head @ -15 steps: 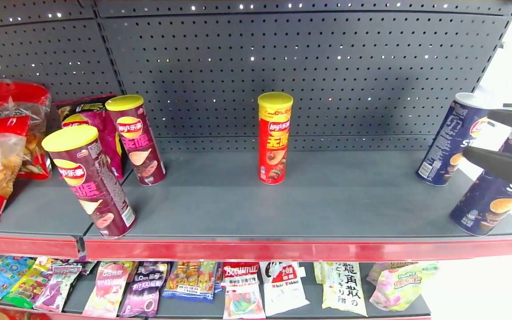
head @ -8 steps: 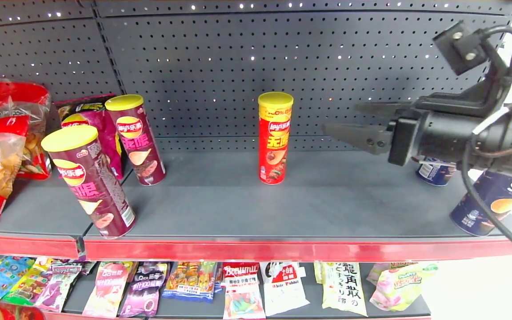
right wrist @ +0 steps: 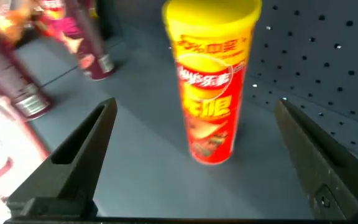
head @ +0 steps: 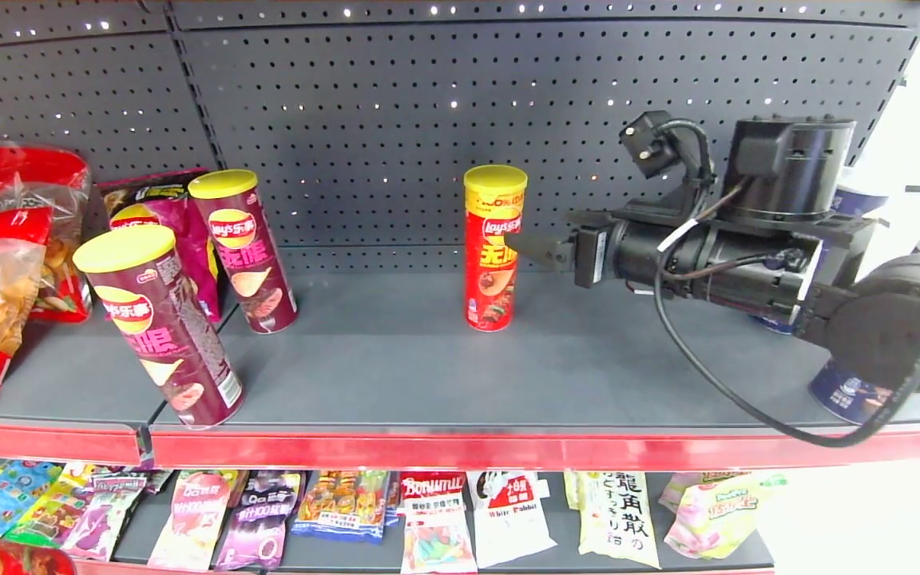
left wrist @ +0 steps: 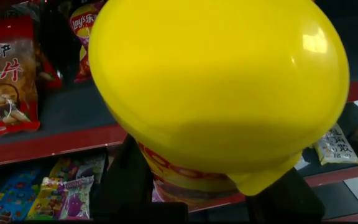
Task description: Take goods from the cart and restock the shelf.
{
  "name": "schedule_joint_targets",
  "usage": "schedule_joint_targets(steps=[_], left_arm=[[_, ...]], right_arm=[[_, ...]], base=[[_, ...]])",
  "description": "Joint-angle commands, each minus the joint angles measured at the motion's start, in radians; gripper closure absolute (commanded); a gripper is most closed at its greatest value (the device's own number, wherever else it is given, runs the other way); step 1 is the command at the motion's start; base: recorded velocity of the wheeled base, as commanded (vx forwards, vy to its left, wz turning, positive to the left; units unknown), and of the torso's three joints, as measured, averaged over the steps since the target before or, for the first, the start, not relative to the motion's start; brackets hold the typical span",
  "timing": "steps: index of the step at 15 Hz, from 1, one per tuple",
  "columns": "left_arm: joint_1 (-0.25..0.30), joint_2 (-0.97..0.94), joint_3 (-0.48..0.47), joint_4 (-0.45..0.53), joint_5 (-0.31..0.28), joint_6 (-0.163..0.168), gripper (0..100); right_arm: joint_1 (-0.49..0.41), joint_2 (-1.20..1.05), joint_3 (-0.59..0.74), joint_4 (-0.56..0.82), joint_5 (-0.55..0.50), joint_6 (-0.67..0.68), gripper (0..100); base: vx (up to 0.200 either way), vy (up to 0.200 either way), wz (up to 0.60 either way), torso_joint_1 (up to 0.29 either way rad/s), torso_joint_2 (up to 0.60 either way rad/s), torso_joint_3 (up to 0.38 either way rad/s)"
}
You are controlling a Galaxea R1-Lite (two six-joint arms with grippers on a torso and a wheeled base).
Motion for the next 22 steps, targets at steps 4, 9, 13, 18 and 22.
schedule_joint_targets(steps=[4, 9, 13, 18, 22], left_arm=[[0.001, 0.014, 0.0, 0.0, 0.0, 0.02, 100], [0.001, 0.02, 0.003, 0.0, 0.0, 0.02, 100], [0.001, 0.02, 0.017, 0.002, -0.002, 0.02, 100], [-0.001, 0.021, 0.017, 0.003, -0.002, 0.02, 100], [0.001, 0.021, 0.019, 0.003, -0.002, 0.02, 100]], right_arm=[[0.004, 0.128, -0.119, -0.002, -0.03, 0.0, 0], [0.004, 0.185, -0.176, -0.002, -0.032, -0.003, 0], [0.021, 0.231, -0.254, -0.002, -0.038, -0.003, 0], [0.021, 0.3, -0.358, 0.0, -0.052, -0.003, 0], [0.024, 0.318, -0.369, 0.0, -0.053, -0.003, 0]], base=[[0.0, 0.0, 0.0, 0.0, 0.0, 0.0], [0.0, 0.0, 0.0, 0.0, 0.0, 0.0], [0.0, 0.0, 0.0, 0.0, 0.0, 0.0], [0.0, 0.0, 0.0, 0.0, 0.0, 0.0], [0.0, 0.0, 0.0, 0.0, 0.0, 0.0]])
